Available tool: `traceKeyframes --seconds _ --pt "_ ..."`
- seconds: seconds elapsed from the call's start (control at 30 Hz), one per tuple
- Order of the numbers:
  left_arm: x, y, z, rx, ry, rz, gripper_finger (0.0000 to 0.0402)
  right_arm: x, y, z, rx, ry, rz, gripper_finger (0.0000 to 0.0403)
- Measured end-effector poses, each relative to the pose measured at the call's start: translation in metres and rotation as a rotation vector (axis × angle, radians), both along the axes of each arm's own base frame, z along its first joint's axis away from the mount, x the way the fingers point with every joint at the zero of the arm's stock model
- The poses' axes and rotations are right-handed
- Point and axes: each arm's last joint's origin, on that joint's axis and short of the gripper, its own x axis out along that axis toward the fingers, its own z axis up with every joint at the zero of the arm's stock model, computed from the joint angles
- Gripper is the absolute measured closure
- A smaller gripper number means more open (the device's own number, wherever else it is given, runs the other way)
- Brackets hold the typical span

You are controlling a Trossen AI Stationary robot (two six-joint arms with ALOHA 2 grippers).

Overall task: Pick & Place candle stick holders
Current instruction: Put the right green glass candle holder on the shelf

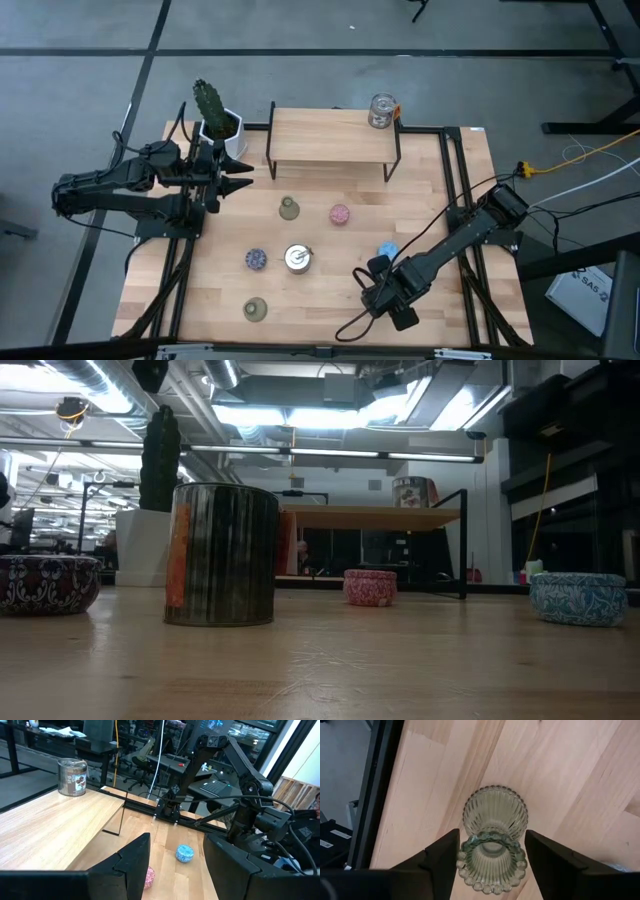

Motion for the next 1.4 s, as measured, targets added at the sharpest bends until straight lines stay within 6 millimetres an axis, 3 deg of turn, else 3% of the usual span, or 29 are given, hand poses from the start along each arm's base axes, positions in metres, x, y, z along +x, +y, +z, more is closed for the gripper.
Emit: traceKeyframes --seconds 0.4,0.9,1.2,1.4 --pt "0.0 0.0 0.0 0.0 0.0 0.0 0.0222 0.0 0.0 0.0 0.0 0.0 0.0 0.0218" --pt "0.0 0.0 0.0 0.0 -0.001 0.0 0.0222 -0.002 -0.005 0.003 -0.026 0.035 -0.007 0.0221" --pt "0.0 0.0 0.0 0.0 -0.001 0.0 0.0222 0.012 -0.023 0.023 -0.055 0.049 -0.043 0.0221" --pt "0.0 0.0 0.0 0.0 -0.002 0.001 0.0222 0.022 -0.045 0.036 -0.13 0.056 -0.045 0.0222"
